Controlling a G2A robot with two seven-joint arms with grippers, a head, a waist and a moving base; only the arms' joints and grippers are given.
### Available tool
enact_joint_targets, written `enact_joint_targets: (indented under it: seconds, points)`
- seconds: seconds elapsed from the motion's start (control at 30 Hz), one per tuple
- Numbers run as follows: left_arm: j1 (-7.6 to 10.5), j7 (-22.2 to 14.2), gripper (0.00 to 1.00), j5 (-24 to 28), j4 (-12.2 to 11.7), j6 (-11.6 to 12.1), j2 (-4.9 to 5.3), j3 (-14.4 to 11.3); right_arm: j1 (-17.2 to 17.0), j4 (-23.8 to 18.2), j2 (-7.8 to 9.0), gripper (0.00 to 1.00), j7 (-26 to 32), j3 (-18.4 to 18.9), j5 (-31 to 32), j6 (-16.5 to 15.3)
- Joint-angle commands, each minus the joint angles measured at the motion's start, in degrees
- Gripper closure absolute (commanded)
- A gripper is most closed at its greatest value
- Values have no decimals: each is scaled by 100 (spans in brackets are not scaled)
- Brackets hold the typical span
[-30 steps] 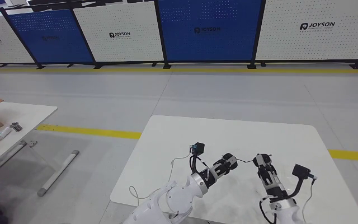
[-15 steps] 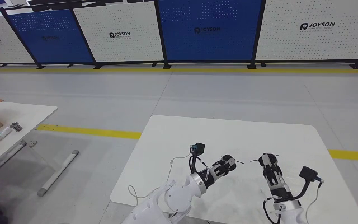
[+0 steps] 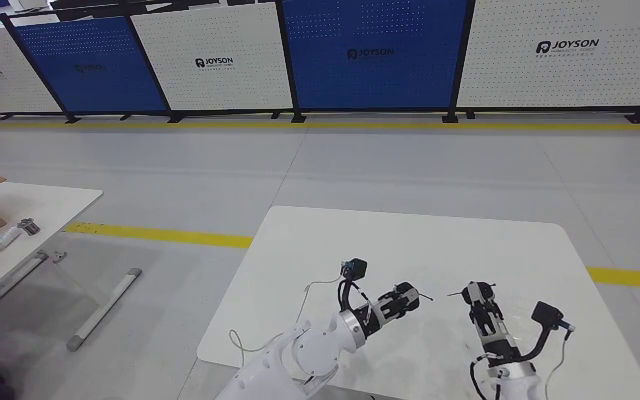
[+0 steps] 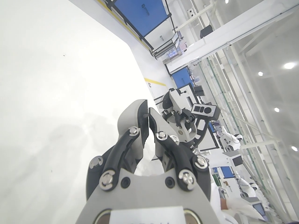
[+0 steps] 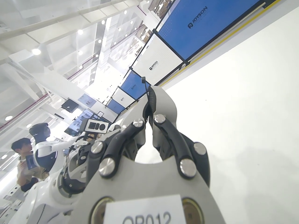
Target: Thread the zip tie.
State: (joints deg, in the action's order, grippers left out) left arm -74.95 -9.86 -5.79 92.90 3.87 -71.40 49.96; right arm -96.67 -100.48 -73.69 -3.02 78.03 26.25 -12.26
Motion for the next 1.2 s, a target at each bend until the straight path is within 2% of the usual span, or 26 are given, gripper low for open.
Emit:
enact_joint_targets:
  seconds: [0.0, 0.2, 0.37, 0.53, 0.63, 0.7, 0.97, 1.17]
  points:
    - [-2, 15, 100, 11, -3, 11, -1, 1, 0, -1, 0, 100, 0, 1, 0, -1]
    - [-2, 15, 100, 11, -3, 11, -1, 1, 2, 14, -2, 100, -8, -3, -2, 10]
    - [-6, 21, 100, 10, -7, 10, -2, 0, 19, 293, -13, 100, -118, -25, -22, -146]
    - [40, -147, 100, -173, -167, 61, -5, -83, 33, 438, -29, 100, -231, -63, -89, -316]
    - [107, -260, 100, -252, -311, 244, -14, -143, 90, 549, -46, 100, -321, -148, 10, -294]
    - [133, -322, 100, -143, -405, 607, -23, -166, 122, 596, -60, 100, -362, -184, -49, -287]
    - [131, -282, 100, -162, -404, 587, -25, -163, 122, 596, -60, 100, -362, -184, -49, -287]
    - [148, 206, 100, -519, -376, 265, -60, -204, 24, 525, -63, 100, -410, -196, 20, -293]
